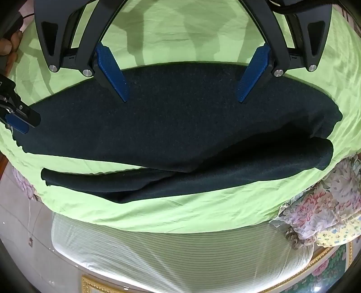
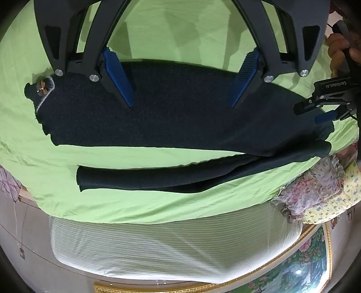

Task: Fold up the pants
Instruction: 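Position both grippers over the waistband of the dark green pants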

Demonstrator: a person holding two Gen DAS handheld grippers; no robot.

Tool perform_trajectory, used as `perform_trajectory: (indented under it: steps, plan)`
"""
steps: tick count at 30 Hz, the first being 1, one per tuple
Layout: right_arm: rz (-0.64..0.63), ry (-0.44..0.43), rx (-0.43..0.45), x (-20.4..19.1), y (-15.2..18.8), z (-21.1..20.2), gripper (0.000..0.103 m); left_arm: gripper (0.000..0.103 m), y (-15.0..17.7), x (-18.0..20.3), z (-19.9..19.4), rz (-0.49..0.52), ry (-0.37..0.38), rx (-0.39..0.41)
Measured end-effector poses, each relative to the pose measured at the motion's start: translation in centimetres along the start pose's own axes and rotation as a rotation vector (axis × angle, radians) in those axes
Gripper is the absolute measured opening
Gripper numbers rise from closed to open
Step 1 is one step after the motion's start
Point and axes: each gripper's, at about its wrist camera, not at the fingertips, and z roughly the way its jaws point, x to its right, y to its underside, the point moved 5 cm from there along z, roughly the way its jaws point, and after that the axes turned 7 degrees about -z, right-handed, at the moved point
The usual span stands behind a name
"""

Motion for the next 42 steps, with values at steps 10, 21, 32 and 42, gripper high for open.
perform_trajectory:
  steps: [10, 21, 32, 42]
  plan:
    - [-0.001, 0.005, 0.003, -0.01, -0.07, 0.15, 0.086, 0.097, 0.03, 0.02, -0.07, -0.002, 0.003, 0.002]
    - [0.000, 0.006, -0.002, -0.07, -0.04, 0.16, 0.087, 0.097, 0.02, 0.18, -0.14, -0.005, 0.004, 0.009]
    - [0.005, 0.002, -0.001, -0.08, -0.11, 0.18, 0.087, 0.097, 0.01, 0.17, -0.03, -0.005, 0.006, 0.002]
    - [0.017, -0.009, 0.000, 0.07, -0.33, -0.17, 0.087, 0.097, -0.17, 0.27, 0.31, -0.003, 0.017, -0.014]
